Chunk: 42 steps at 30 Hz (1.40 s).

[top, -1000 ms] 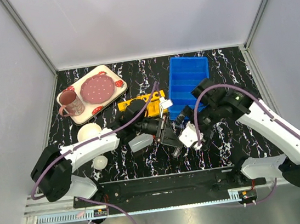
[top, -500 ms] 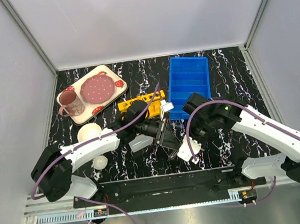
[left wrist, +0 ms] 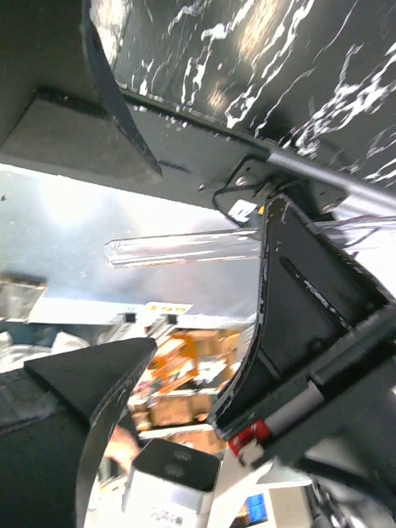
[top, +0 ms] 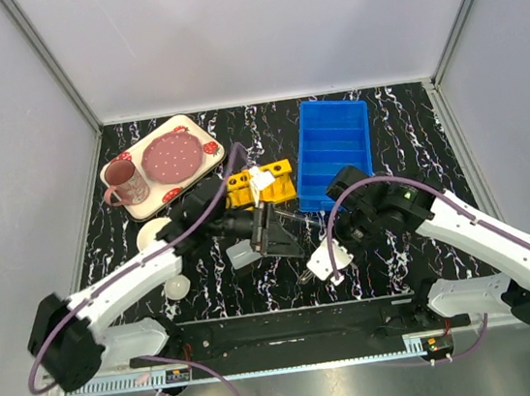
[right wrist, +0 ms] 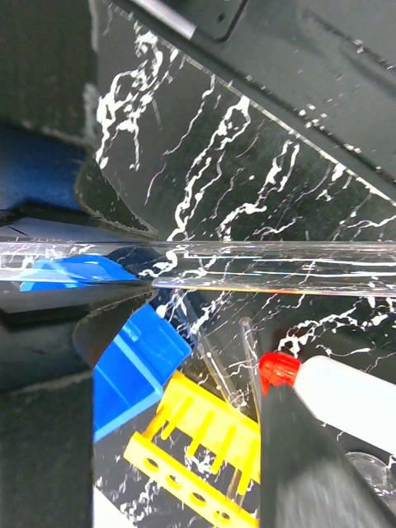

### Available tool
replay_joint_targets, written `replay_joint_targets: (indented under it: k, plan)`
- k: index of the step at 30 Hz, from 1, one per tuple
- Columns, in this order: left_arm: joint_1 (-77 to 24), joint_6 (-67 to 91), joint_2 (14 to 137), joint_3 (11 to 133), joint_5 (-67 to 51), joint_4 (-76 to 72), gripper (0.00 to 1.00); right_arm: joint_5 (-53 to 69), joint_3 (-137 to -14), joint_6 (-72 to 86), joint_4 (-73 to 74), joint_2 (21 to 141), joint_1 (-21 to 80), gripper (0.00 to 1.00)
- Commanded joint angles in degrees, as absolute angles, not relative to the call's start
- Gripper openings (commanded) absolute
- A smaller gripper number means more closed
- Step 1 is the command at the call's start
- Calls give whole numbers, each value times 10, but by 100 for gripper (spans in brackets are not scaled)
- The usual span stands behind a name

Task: Organize the chemistry lab equipment

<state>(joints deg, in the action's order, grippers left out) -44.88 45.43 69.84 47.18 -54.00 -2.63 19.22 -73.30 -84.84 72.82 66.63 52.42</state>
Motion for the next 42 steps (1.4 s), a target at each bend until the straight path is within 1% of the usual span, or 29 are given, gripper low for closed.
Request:
replay_joint_targets:
  k: [1,2,3,5,6,7,9,10,12,14,16,17,20,25,28,29,34,35,38,39,41,42]
  plan:
    - [-414,433,582,441,-447,-12,84,243,-727,-726,691,646,526,23]
    - [-410,425,563,435,-421,-2,87,256,-723,-687,683,643,520,23]
    - [-407,420,542,423,-364,10,90,277,-722,-669,669,643,518,23]
    - [-405,413,478,402,-304,2,99,293,-714,-611,649,641,505,24]
    - [-405,416,456,371,-255,-17,99,311,-711,-593,625,641,501,23]
    - [-405,430,412,353,-231,-32,99,319,-708,-572,611,639,496,23]
    - [-405,459,369,300,-167,-88,99,342,-698,-499,562,638,479,24]
    - [-405,491,333,281,-151,-112,99,350,-695,-472,545,639,473,24]
    - [-404,529,305,219,-121,-202,99,370,-686,-392,497,642,461,24]
    - [-405,584,280,184,-106,-287,99,380,-680,-321,468,649,453,24]
    - [-405,614,272,153,-88,-321,99,400,-679,-277,426,659,437,24]
    - [-405,617,270,150,-85,-330,99,406,-676,-238,416,662,433,24]
    - [-405,620,273,152,-84,-344,99,427,-666,-187,378,675,424,25]
    - [-407,627,295,159,-84,-366,99,442,-658,-155,345,687,422,25]
    - [-409,631,314,162,-86,-386,96,442,-662,-144,336,693,420,25]
    - [-410,630,318,163,-87,-384,93,442,-664,-137,331,696,418,25]
    - [-421,607,337,182,-70,-335,86,454,-668,-120,318,706,414,25]
    - [-427,603,337,187,-65,-331,83,454,-667,-117,316,708,414,25]
    - [-438,591,338,194,-47,-328,80,461,-664,-113,312,713,414,25]
    - [-439,581,344,197,-46,-328,77,461,-663,-112,312,714,414,25]
    - [-443,576,350,205,-48,-323,74,461,-664,-106,306,716,414,25]
    - [-444,573,357,207,-54,-324,72,461,-664,-105,305,719,414,25]
